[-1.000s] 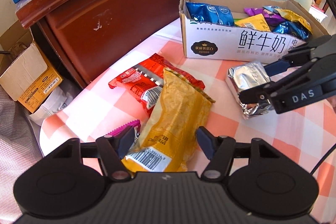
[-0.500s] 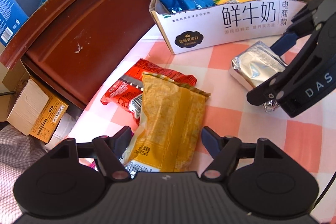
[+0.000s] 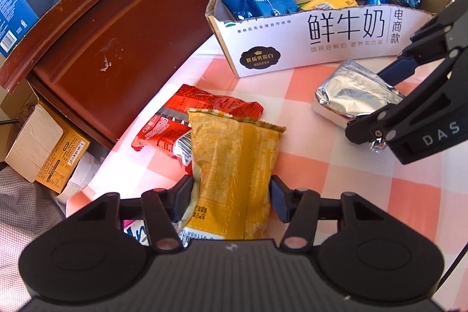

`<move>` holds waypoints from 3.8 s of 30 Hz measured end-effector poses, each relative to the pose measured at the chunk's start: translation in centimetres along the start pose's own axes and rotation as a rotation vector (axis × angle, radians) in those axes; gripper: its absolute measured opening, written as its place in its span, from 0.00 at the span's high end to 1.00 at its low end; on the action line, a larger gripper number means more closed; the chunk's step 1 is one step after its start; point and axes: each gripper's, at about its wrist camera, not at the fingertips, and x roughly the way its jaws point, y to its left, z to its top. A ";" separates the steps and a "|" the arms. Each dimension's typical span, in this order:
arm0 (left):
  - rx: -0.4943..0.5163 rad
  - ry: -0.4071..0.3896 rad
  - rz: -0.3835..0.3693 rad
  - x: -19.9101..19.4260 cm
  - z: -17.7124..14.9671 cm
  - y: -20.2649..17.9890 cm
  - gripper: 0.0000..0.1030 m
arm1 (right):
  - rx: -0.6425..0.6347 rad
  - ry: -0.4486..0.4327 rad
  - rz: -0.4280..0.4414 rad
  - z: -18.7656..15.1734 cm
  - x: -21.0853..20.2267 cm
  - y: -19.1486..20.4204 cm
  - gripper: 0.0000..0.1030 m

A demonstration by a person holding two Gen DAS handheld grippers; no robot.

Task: Organize snacks
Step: 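Grasp the gold bag with the left tool while the right tool grasps the silver foil bag, then lift both held bags and carry them toward the cardboard box, then lower both bags into the box and open both tools, then withdraw both tools from the box toward the red and white-pink bags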

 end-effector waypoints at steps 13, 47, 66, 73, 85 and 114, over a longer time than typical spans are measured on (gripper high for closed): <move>-0.025 -0.030 -0.034 -1.1 0.9 -0.5 0.49 | 0.009 -0.033 0.004 -0.2 -1.7 -0.6 0.44; -0.264 -0.230 0.008 -4.7 6.8 2.5 0.49 | 0.037 -0.220 0.009 0.9 -7.5 -2.5 0.44; -0.293 -0.298 -0.075 -2.3 14.8 -1.2 0.49 | 0.218 -0.397 -0.136 4.2 -11.7 -9.4 0.44; -0.338 -0.303 -0.133 -0.7 16.8 -2.2 0.47 | 0.310 -0.405 -0.190 4.8 -10.8 -11.7 0.44; -0.370 -0.334 -0.110 -2.8 16.5 -1.2 0.17 | 0.432 -0.443 -0.190 4.3 -10.5 -13.1 0.30; -0.435 -0.125 0.103 -0.5 5.4 8.2 0.16 | 0.105 -0.338 0.041 3.7 -7.6 -3.4 0.25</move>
